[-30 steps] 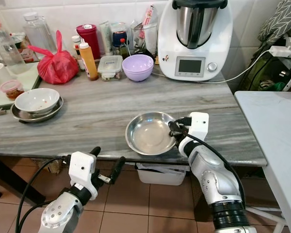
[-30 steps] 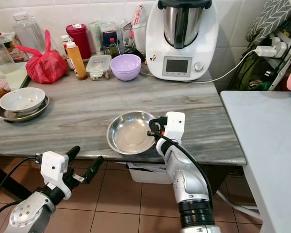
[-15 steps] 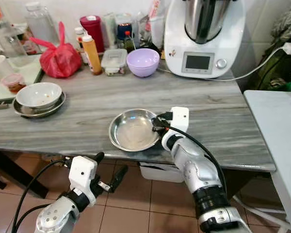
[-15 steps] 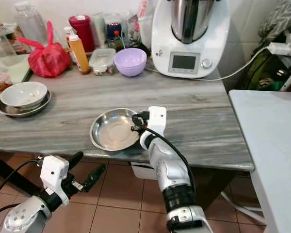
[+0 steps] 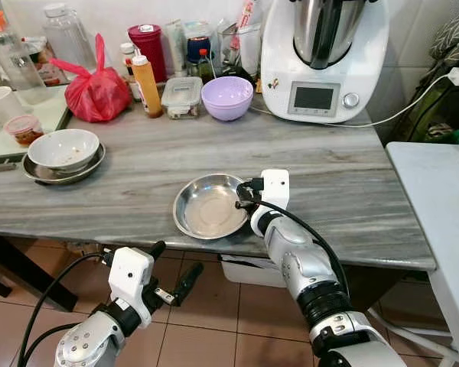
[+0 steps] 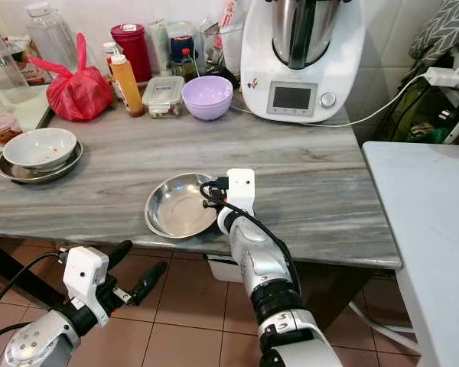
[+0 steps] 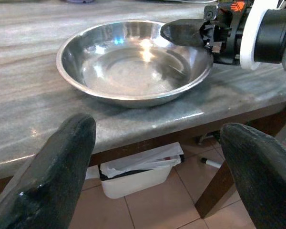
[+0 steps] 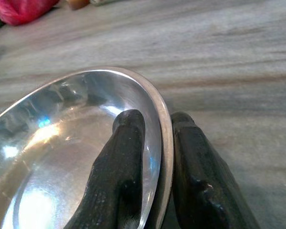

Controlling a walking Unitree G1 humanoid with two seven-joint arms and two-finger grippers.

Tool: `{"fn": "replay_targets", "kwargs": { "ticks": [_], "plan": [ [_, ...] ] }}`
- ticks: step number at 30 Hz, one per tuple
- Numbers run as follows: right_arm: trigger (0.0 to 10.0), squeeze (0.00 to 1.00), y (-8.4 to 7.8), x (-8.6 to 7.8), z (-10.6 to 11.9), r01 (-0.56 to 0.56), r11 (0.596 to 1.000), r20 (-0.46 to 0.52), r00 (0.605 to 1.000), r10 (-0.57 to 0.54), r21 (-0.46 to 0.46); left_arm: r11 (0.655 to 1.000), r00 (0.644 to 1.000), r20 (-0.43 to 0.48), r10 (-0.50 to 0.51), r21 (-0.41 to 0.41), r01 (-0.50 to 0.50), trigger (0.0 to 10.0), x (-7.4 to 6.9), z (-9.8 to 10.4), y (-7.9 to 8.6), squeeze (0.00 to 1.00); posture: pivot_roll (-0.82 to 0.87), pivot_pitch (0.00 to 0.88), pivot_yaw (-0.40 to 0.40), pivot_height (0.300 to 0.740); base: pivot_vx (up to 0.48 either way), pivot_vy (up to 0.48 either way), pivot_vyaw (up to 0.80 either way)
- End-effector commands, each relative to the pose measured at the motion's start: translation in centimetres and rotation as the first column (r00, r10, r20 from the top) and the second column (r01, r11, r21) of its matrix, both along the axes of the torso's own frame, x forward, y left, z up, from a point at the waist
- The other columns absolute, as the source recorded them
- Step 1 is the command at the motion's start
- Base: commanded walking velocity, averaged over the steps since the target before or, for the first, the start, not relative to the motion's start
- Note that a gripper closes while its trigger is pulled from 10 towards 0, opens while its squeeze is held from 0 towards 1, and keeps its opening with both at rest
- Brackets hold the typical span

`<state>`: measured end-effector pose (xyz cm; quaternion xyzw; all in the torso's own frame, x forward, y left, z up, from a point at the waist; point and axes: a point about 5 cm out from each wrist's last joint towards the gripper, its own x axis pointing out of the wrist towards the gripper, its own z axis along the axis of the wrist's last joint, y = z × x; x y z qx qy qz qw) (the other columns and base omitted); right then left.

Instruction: Setting the table

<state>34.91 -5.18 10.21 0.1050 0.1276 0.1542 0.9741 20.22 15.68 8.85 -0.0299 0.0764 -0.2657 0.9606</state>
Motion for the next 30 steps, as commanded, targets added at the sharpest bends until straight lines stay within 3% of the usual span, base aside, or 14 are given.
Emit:
{"fn": "replay_targets", "kwargs": {
  "ticks": [1,3,4,5,26,30],
  "plan": [
    [10.0,0.00,1.79,0.32,1.20,-0.023,0.999,0.029,0.999,0.022,0.038,1.000,1.000,0.012,-0.004,0.006,0.004,10.0,-0.04,0.40,0.07,0.00,-0.03,0.068,0.064,0.740,0.000,0.000,0.00],
    [10.0,0.00,1.84,0.32,1.14,-0.024,0.999,0.025,0.999,0.023,0.043,1.000,1.000,0.012,-0.005,0.006,0.005,10.0,-0.03,0.40,0.05,0.00,-0.03,0.068,0.064,0.740,0.000,0.000,0.00],
    [10.0,0.19,1.88,0.32,1.07,-0.024,0.999,0.021,1.000,0.023,0.046,1.000,1.000,0.012,-0.005,0.005,0.005,10.0,-0.03,0.40,0.03,0.00,-0.02,0.069,0.065,0.740,0.000,0.000,0.00],
    [10.0,1.00,1.93,0.32,0.99,-0.026,0.998,0.019,1.000,0.025,0.052,1.000,1.000,0.012,-0.005,0.005,0.005,10.0,-0.03,0.40,0.01,0.00,-0.02,0.069,0.065,0.740,0.000,0.000,0.00],
    [10.0,1.00,2.46,0.58,0.84,-0.039,0.996,0.030,0.999,0.037,0.074,1.000,1.000,0.015,0.000,0.006,0.000,10.0,0.29,0.48,-0.04,0.00,-0.02,0.065,0.069,0.740,0.000,0.000,0.00],
    [10.0,1.00,1.78,0.89,1.14,-0.026,0.997,0.047,0.999,0.022,0.074,1.000,1.000,0.016,-0.001,0.007,0.001,10.0,0.34,0.48,-0.03,0.00,-0.02,0.061,0.069,0.740,0.000,0.000,0.00]
  ]
}}
